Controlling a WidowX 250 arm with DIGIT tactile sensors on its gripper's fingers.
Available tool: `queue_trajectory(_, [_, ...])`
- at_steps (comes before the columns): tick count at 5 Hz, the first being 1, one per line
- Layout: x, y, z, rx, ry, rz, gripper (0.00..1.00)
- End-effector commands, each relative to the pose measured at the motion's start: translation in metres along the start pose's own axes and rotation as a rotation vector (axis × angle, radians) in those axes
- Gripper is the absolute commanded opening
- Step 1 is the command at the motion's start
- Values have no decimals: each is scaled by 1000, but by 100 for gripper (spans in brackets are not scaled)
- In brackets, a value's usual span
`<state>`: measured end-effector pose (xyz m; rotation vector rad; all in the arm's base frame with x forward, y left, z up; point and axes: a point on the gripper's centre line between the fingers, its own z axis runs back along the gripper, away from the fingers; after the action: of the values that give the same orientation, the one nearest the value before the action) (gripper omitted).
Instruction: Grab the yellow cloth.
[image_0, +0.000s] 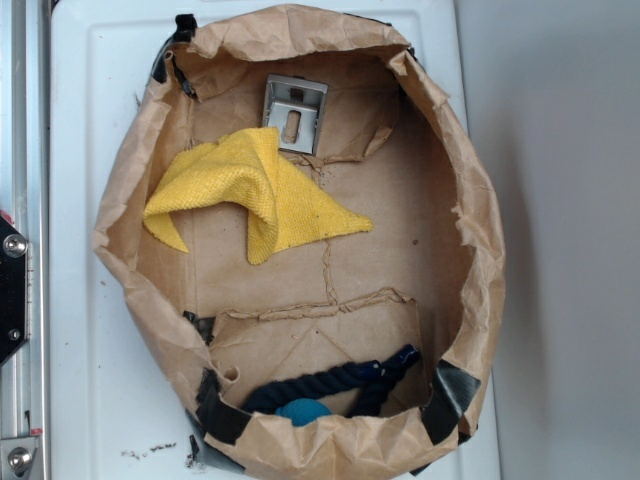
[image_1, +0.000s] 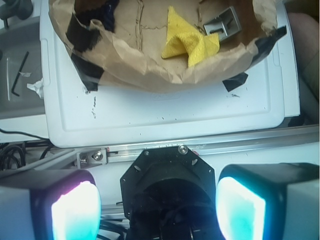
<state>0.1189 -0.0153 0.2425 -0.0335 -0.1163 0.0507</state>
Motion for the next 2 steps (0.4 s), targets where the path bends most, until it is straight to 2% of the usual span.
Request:
queue_trajectory(1, [0, 0, 0, 0, 0, 0, 100])
queue_trajectory(2, [35, 9, -13, -2, -7, 5, 100])
